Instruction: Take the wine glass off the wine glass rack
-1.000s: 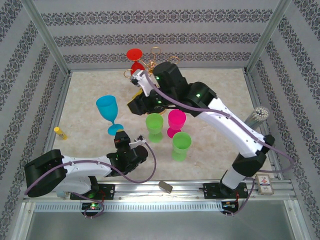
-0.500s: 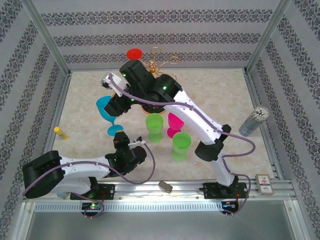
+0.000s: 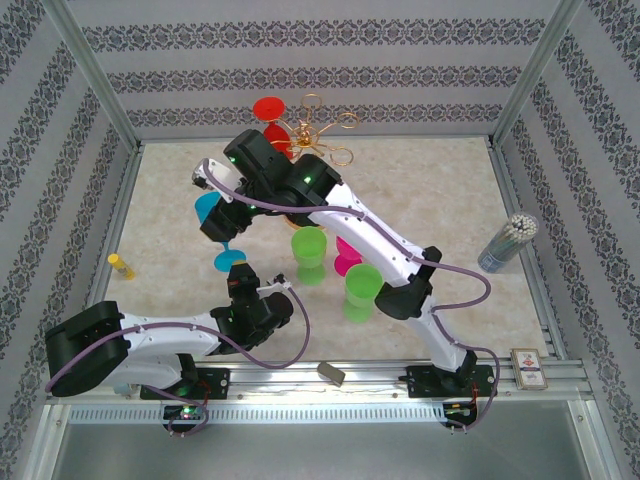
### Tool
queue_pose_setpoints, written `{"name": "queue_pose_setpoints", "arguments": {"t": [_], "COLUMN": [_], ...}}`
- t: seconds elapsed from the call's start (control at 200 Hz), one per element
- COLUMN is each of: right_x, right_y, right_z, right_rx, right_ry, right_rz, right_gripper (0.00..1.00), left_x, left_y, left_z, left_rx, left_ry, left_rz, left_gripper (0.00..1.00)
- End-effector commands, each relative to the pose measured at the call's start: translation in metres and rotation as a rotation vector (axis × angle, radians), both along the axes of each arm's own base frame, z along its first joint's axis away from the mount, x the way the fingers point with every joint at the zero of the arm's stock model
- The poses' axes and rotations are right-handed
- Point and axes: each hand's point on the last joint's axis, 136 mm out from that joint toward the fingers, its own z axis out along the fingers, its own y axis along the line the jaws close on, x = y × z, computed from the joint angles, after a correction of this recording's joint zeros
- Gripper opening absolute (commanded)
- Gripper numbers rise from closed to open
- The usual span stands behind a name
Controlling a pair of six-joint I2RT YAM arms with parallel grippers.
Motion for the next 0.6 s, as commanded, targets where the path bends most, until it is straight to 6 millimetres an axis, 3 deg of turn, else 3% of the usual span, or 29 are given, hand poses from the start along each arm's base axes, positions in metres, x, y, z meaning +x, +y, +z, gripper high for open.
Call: {"name": "queue_pose_setpoints", "arguments": {"t": [0.0,0.595], "right_x": [0.002,0.023], "right_y": [0.012,0.02], "right_z": [0.008,-0.02], "right_rx": [0.041,-0.023], "right_ry": [-0.05,-0.126], "right_rz": [0.012,-0.014], "right_gripper": [0.6,0.6], "left_x": [-0.002,-0.001], "left_y": [-0.001,-0.001], "left_z": [0.003,0.005], "left_rx": [0.002,0.025], "left_ry": [-0.025,-0.032], "left_rz": [0.006,0.015], "left_gripper": [0.0,0.0]}}
